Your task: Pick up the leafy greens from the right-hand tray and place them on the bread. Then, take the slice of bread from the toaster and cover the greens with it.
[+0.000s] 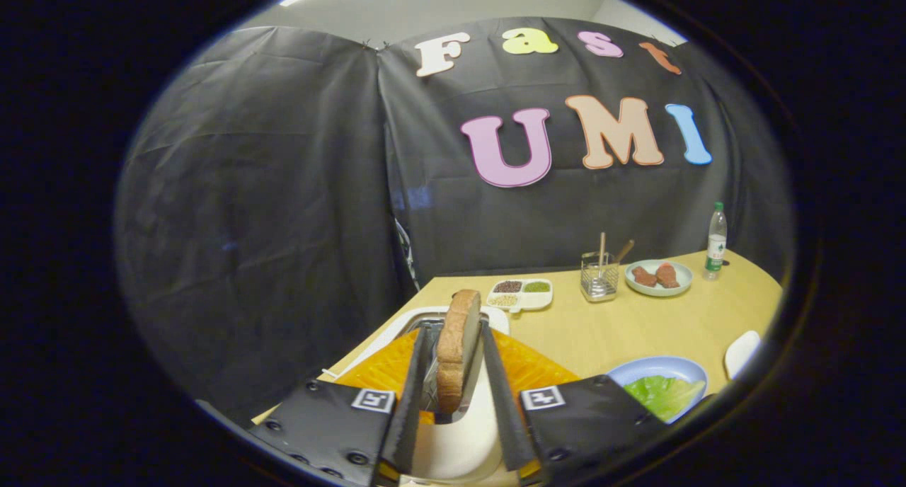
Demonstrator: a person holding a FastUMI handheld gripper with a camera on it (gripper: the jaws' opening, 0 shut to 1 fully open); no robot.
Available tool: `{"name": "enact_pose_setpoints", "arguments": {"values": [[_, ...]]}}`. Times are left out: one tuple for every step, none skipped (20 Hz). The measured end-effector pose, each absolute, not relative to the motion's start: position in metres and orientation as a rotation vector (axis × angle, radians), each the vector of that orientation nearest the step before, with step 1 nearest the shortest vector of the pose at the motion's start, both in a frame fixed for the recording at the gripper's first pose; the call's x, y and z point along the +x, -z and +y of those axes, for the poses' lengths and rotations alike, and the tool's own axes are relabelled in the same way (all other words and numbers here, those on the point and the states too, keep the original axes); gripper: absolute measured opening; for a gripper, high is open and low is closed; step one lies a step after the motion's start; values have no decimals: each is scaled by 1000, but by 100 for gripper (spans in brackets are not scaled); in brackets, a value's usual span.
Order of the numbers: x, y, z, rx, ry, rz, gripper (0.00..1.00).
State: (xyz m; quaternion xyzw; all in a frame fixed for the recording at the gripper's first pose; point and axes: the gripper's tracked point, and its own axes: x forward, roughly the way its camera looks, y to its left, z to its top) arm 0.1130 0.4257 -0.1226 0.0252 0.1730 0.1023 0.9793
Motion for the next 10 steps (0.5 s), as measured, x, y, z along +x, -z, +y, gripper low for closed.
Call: {"name": "enact_pose_setpoints", "arguments": {"values": [[113,123,426,57,-204,350,32],[114,122,429,55,-208,347,25],[113,119,427,46,-198,338,19],[112,117,428,38,-197,328,12],[119,122,427,38,-185,314,12],[112,115,426,37,-185,302,9],[112,110,429,47,-190,286,6],[109,100,430,61,-193,262,5],[107,88,429,76,-197,236,5],[104,77,427,93,-197,211,5]]}}
